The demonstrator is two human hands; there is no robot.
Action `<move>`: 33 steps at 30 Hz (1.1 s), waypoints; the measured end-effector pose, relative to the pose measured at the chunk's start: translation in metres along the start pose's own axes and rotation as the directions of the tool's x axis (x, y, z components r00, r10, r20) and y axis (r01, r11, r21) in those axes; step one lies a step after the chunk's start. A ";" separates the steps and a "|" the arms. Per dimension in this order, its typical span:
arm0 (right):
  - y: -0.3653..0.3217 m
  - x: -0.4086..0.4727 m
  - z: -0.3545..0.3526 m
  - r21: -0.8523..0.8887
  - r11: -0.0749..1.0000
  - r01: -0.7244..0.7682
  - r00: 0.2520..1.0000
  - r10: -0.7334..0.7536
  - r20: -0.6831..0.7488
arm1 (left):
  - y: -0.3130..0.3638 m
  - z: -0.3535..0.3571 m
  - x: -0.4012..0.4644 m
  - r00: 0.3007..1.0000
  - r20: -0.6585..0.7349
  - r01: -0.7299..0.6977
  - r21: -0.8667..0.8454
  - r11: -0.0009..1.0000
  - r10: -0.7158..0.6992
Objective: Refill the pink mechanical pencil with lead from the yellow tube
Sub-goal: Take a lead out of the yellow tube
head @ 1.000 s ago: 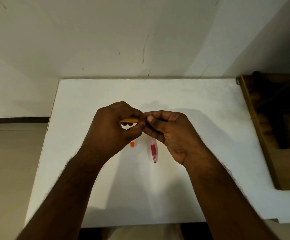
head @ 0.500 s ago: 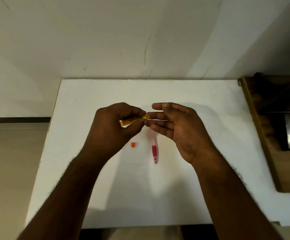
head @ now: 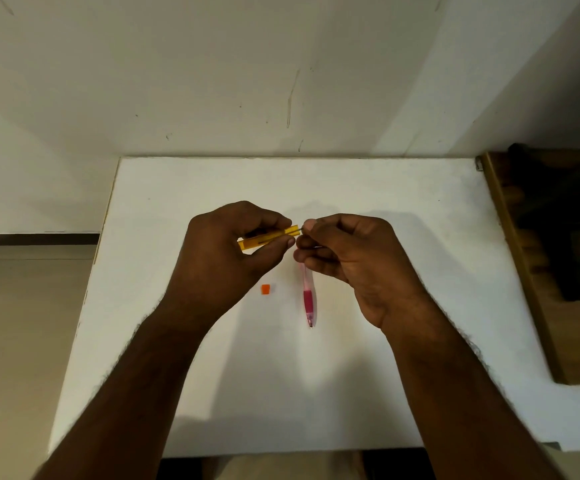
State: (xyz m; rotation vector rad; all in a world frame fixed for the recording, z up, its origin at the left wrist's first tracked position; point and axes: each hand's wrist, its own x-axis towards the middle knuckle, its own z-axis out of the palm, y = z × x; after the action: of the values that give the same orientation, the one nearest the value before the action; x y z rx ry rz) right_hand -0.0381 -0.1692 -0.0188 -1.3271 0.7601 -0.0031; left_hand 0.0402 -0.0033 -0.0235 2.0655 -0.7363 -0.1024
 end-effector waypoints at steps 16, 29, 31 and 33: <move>-0.001 -0.001 -0.001 -0.089 0.971 0.223 0.969 -0.231 -0.086 | 0.003 0.002 0.000 0.998 -0.031 0.061 -0.041 0.997 -0.062; 0.000 -0.001 0.001 -0.181 0.944 0.274 0.952 -0.294 -0.090 | 0.003 0.002 0.000 0.994 -0.044 0.095 -0.062 0.994 -0.098; 0.000 0.000 0.000 -0.194 0.943 0.272 0.952 -0.293 -0.089 | 0.003 0.002 0.000 0.993 -0.046 0.106 -0.066 0.992 -0.109; 0.000 0.000 0.000 -0.193 0.944 0.269 0.954 -0.289 -0.083 | 0.002 0.002 0.000 0.992 -0.049 0.113 -0.062 0.992 -0.116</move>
State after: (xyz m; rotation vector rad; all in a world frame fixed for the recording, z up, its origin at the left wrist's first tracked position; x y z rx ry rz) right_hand -0.0382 -0.1689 -0.0189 -1.6104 0.6703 -0.2410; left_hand 0.0385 -0.0061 -0.0228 2.0452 -0.5764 -0.1324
